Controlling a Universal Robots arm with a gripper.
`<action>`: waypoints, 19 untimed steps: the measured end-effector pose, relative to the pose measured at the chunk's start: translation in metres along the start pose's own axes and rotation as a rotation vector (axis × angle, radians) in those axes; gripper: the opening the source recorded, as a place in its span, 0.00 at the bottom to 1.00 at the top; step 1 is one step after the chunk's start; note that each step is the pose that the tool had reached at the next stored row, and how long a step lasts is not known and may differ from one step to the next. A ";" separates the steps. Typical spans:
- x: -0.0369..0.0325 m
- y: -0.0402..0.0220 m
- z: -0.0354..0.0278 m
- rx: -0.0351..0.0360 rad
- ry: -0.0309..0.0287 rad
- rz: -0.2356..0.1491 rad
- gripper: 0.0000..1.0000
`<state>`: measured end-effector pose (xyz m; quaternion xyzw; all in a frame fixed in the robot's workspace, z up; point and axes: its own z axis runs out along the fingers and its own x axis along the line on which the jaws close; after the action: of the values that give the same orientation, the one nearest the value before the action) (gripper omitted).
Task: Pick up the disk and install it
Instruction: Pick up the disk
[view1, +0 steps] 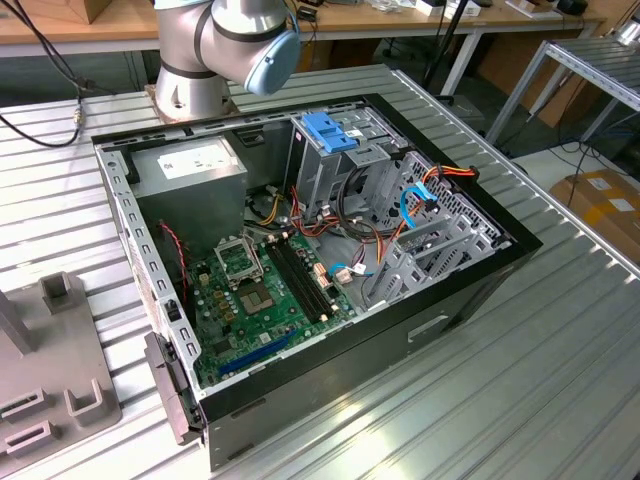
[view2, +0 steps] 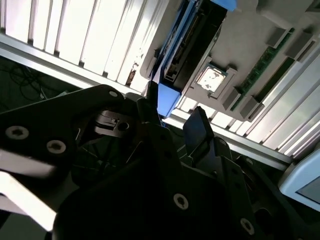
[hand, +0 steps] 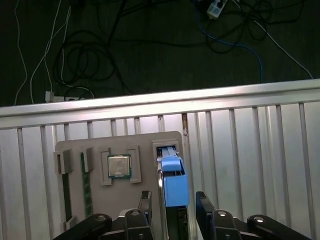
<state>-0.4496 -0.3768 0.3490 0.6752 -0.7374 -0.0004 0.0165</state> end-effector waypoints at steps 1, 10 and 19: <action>0.0000 -0.0001 0.0027 0.0003 -0.0010 -0.010 0.48; 0.0011 0.0002 0.0093 0.0043 -0.0072 -0.049 0.55; 0.0012 0.0036 0.0246 0.0189 -0.0091 -0.069 0.55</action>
<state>-0.4539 -0.3782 0.3245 0.7003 -0.7138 0.0029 0.0068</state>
